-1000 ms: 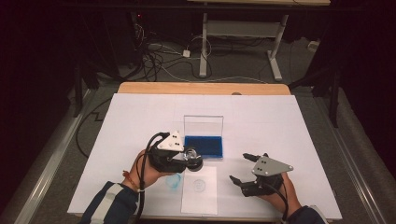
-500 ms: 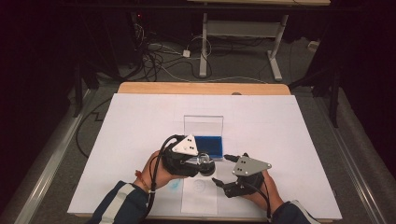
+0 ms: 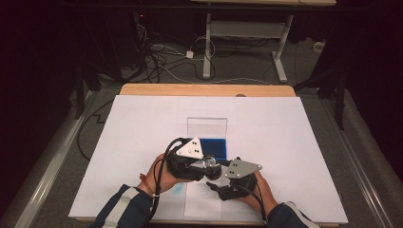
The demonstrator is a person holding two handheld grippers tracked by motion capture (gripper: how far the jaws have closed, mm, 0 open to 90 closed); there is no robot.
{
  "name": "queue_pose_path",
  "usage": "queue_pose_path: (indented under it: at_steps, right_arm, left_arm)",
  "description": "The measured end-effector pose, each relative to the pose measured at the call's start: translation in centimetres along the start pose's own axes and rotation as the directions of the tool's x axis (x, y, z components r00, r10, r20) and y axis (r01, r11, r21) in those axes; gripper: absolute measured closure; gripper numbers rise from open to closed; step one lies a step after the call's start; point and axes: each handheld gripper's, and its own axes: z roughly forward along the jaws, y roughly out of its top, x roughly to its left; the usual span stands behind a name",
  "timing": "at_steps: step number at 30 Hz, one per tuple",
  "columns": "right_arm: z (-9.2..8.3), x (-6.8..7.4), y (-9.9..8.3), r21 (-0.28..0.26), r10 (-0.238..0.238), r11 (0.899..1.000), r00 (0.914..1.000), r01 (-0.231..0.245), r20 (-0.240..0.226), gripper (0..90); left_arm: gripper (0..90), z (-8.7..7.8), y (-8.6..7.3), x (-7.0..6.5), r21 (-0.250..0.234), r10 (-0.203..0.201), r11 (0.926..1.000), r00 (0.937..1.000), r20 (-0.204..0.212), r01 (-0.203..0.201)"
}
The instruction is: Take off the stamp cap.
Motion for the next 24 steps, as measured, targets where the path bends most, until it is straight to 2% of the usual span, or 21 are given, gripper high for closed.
queue_pose_path:
  at_steps: [6, 13, 24]
  right_arm:
    - [0.22, 0.07, 0.28, -0.029, -0.002, 1.0, 0.9999, 0.002, 0.013, 25.1]
    - [-0.08, 0.3, 0.36, -0.046, -0.021, 0.999, 0.9996, 0.022, 0.016, 36.2]
    - [-0.23, 0.37, 0.36, -0.031, -0.036, 0.999, 0.9988, 0.037, 0.033, 38.0]
  left_arm:
    - [54.5, -0.12, 0.0, -0.15, -0.014, -0.001, 0.9999, 0.9999, 0.016, 0.001]
    - [54.5, -0.24, -0.07, -0.04, -0.029, -0.012, 0.9995, 0.9998, 0.014, 0.012]
    - [54.5, -0.16, -0.27, 0.06, -0.028, -0.011, 0.9996, 0.9998, 0.017, 0.011]
